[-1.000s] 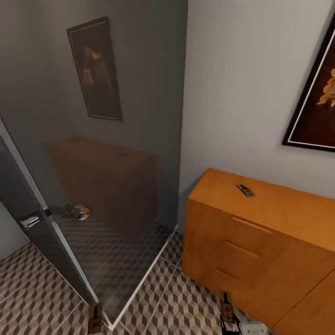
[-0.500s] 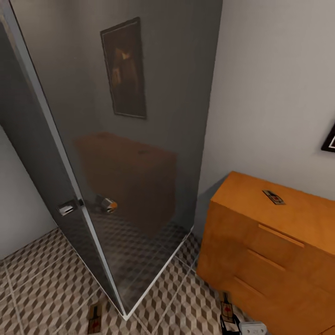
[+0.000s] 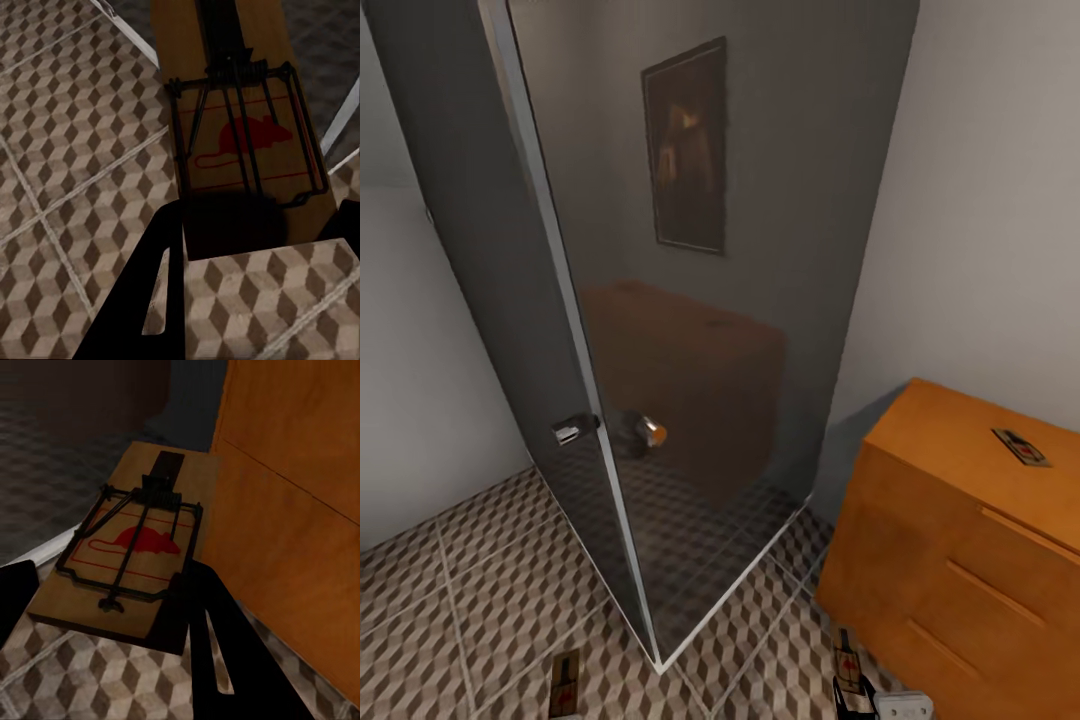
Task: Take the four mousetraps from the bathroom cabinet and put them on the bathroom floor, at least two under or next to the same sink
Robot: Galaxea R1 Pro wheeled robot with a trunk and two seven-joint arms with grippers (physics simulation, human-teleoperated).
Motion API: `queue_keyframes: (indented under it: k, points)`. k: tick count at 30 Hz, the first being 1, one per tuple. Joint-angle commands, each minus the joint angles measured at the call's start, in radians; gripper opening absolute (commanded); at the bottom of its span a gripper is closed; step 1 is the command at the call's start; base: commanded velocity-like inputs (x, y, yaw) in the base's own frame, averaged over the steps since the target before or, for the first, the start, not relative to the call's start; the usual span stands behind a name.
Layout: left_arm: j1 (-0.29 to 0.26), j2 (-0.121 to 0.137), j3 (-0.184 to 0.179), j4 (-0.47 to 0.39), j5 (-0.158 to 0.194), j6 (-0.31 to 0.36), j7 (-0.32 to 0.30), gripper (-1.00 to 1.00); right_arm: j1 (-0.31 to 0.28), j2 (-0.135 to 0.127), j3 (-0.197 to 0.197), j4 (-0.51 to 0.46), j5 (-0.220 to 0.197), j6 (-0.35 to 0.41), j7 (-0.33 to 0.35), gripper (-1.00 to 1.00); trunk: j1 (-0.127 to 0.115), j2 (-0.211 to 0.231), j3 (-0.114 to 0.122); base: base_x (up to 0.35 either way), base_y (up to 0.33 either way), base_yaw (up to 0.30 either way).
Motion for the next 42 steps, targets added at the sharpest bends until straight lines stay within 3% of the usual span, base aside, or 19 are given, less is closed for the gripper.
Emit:
queue_keyframes:
  k: [1, 42]
  points:
    - [-0.001, -0.001, -0.006, 0.002, -0.008, -0.002, 0.012, -1.0, 0.0, -0.001, 0.007, 0.0, 0.003, -0.002, -0.01, -1.0, 0.0, 0.0, -0.001, 0.0, 0.0, 0.285]
    - [-0.001, -0.002, -0.006, 0.002, -0.008, -0.002, 0.012, -1.0, 0.0, -0.001, 0.007, 0.0, 0.003, -0.002, -0.01, -1.0, 0.0, 0.0, -0.001, 0.0, 0.0, 0.287]
